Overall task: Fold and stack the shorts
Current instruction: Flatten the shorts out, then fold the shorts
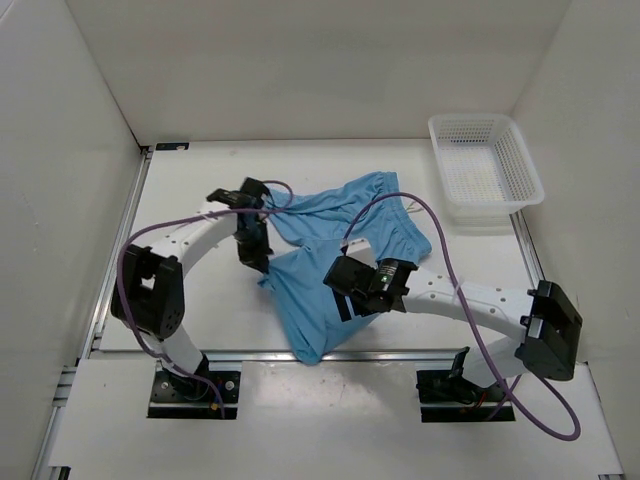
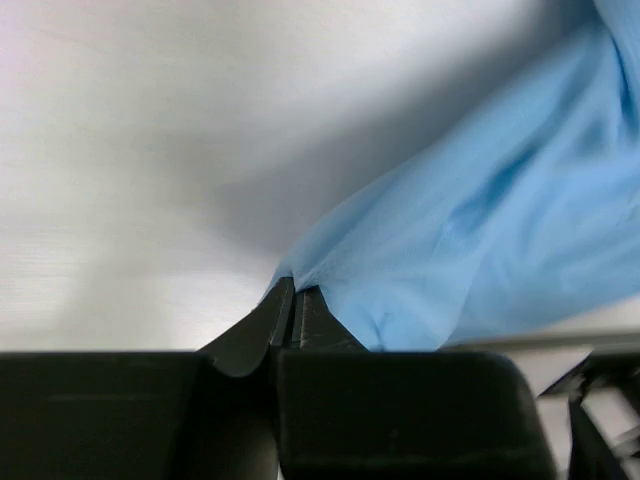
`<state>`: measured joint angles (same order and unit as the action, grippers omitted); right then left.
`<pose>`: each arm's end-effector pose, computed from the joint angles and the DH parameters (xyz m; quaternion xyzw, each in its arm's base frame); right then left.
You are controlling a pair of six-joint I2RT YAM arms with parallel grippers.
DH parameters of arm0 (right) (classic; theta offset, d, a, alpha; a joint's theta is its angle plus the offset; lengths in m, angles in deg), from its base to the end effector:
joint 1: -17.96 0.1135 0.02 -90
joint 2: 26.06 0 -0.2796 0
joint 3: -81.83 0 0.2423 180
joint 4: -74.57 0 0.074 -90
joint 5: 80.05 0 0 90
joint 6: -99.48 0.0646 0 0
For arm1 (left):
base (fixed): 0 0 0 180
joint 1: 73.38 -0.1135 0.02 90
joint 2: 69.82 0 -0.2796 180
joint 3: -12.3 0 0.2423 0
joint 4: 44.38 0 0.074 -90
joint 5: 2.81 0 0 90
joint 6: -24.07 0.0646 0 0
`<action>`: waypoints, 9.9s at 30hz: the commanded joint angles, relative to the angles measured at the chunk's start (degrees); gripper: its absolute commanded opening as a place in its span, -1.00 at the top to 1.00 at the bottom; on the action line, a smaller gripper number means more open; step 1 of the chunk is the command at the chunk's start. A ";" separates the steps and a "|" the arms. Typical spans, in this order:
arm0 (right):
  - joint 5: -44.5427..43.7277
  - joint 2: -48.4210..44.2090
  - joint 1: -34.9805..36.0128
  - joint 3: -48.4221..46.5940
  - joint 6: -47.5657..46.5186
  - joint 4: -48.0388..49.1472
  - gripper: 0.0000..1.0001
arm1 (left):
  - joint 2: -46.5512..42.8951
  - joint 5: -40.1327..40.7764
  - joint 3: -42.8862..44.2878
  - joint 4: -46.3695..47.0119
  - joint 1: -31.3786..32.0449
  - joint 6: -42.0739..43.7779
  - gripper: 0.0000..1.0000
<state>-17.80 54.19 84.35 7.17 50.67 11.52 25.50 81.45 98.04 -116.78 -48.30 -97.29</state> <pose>0.1323 0.2276 0.2433 -0.1647 0.9407 0.0060 0.2964 0.2727 -0.1348 0.2146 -0.0511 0.9950 -0.0770 0.0379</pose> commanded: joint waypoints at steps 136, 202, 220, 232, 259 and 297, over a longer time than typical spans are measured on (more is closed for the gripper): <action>47.53 14.23 -58.04 13.21 -1.02 36.94 0.55 | -8.14 -1.82 -30.36 14.82 -8.37 -19.89 0.79; 14.56 -6.11 -55.05 -47.71 -20.45 -2.37 1.00 | -13.35 -3.92 54.74 -3.65 -31.41 -3.63 0.79; 22.20 16.19 -55.76 -34.03 -14.92 7.65 -0.91 | 11.74 0.37 47.73 -0.65 -23.69 4.54 -1.00; 38.02 3.85 -58.92 1.08 -15.44 15.30 -0.68 | -6.03 -6.99 -9.74 6.90 -0.66 -5.98 -0.56; 41.03 2.58 -58.39 10.46 -12.45 19.70 1.00 | 3.88 -2.78 10.06 0.06 -12.95 2.34 0.79; 32.14 19.16 -55.32 -4.37 -7.53 22.52 0.75 | 12.60 -4.11 -3.20 13.68 3.40 -8.56 0.21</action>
<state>15.03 73.07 29.23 6.41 43.68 33.29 37.11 73.62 93.14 -107.42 -43.40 -107.93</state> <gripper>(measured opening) 0.146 0.435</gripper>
